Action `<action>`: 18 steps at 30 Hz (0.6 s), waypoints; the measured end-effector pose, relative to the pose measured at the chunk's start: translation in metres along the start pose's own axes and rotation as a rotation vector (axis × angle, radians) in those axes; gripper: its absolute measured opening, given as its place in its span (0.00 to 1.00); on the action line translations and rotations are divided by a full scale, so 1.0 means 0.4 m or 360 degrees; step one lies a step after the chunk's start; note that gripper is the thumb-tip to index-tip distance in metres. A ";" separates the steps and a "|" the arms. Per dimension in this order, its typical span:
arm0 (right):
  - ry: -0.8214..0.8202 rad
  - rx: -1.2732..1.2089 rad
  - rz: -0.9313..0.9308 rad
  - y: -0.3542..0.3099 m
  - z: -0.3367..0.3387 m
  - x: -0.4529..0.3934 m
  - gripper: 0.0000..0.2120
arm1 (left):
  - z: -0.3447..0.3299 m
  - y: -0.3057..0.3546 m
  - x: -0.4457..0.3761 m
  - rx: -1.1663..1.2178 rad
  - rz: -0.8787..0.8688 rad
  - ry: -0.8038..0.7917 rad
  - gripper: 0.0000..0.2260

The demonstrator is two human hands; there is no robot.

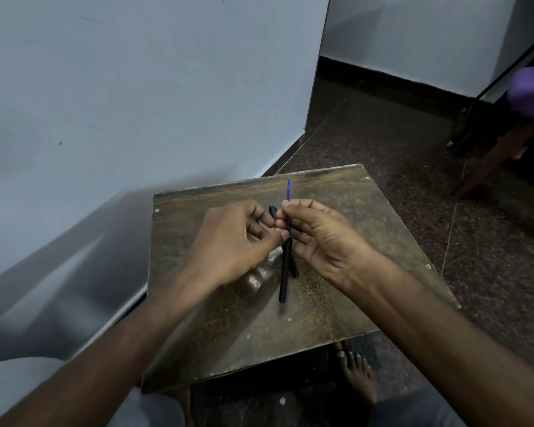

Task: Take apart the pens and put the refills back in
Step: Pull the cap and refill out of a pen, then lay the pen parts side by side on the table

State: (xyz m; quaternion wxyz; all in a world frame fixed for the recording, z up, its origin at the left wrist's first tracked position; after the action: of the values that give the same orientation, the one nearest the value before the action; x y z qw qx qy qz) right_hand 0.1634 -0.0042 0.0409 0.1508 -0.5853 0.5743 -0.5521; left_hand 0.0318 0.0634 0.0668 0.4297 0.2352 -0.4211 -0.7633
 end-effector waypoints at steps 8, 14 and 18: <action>0.0037 -0.0244 -0.0009 0.009 -0.009 -0.005 0.02 | -0.079 -0.006 0.015 0.0182 0.0063 -0.0365 0.14; 0.0236 -0.0073 0.0333 -0.117 0.089 -0.037 0.02 | -0.052 -0.016 -0.011 0.0404 0.0089 -0.0327 0.11; 0.0477 0.0611 0.0610 -0.227 0.195 -0.057 0.03 | -0.053 -0.048 -0.030 0.0632 0.0235 -0.0381 0.18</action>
State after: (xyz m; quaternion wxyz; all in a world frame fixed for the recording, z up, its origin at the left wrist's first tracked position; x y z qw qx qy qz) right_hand 0.2794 0.0059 0.0769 0.2737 -0.3391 0.5753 -0.6922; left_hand 0.0445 0.0695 0.0393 0.3767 0.1915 -0.6268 -0.6546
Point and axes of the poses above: each hand's wrist, its own x-axis away from the middle knuckle, its own z-axis out of the back of the hand, y = z × x, the point moved 9 cm from there along -x, towards the middle knuckle, and after that the axes turned 6 degrees about x, right-handed, at the moved point
